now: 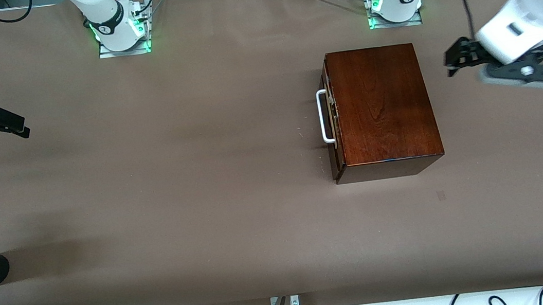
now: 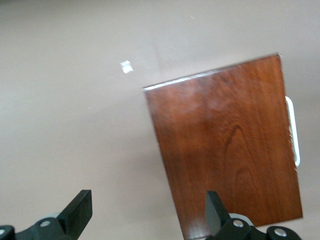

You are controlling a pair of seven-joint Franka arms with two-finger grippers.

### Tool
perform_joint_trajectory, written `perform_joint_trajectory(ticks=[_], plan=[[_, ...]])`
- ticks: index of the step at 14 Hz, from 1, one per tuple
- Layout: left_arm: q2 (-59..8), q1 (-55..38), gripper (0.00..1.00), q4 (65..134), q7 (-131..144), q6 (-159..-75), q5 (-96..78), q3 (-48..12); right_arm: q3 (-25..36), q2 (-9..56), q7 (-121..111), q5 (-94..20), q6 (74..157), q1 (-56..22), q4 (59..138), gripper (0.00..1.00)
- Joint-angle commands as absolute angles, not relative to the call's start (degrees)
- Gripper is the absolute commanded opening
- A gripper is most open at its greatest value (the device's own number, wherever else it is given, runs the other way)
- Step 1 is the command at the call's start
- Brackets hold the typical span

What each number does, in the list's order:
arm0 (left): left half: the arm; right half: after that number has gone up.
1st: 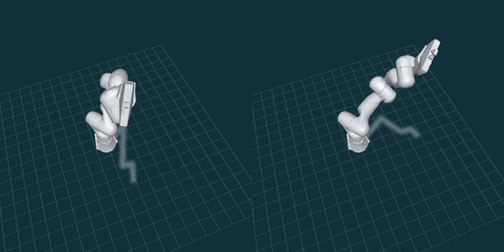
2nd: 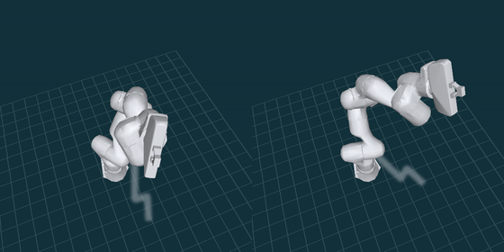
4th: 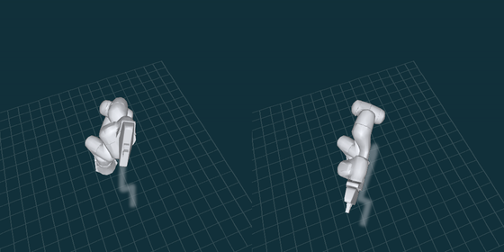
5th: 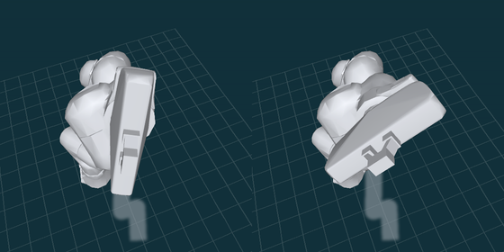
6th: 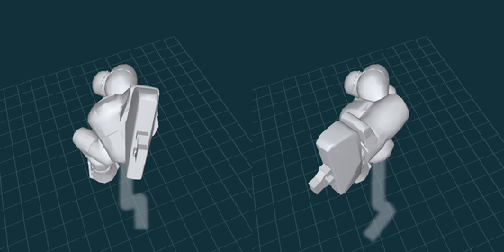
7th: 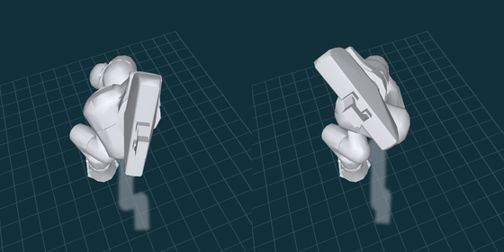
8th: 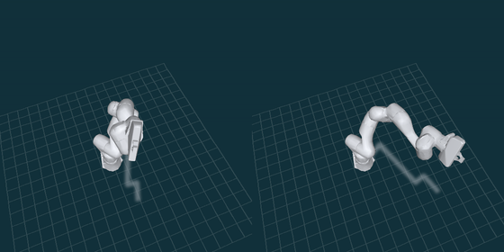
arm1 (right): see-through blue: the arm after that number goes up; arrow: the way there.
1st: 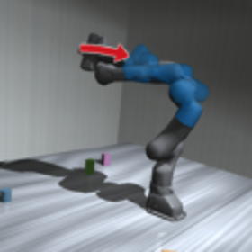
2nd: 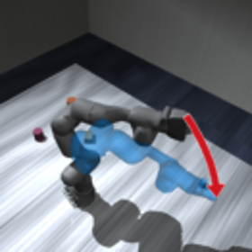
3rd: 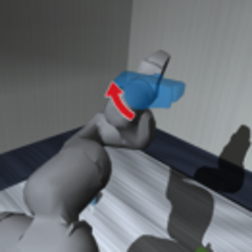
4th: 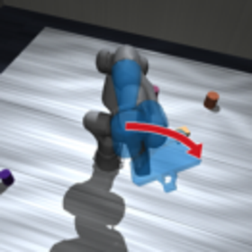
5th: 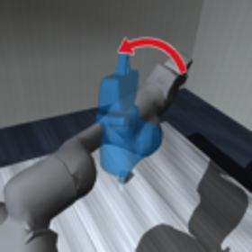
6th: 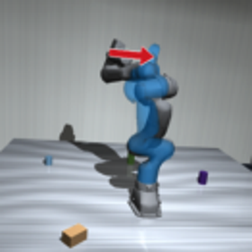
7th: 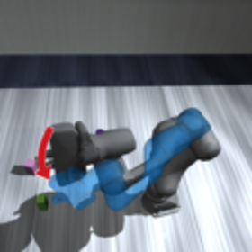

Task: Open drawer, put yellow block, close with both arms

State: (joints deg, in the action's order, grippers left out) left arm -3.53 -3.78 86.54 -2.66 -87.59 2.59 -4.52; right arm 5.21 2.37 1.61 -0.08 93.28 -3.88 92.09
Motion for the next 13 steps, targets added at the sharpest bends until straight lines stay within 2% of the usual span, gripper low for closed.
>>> perform_joint_trajectory(ticks=[1,3,13], plan=[[2.4,-4.7,1.00,93.5,-1.7,-92.4,0.2,-0.7,4.7,2.3,1.1,-0.5,92.6,-3.3,91.5,1.00],[2.5,-4.6,1.00,93.9,-1.7,-92.3,-0.4,1.7,4.7,2.3,1.1,-0.5,92.6,-3.3,91.6,1.00],[2.1,-3.9,1.00,93.6,0.7,-89.9,-0.4,1.8,4.7,2.4,1.0,-0.5,92.6,-3.3,91.5,1.00]])
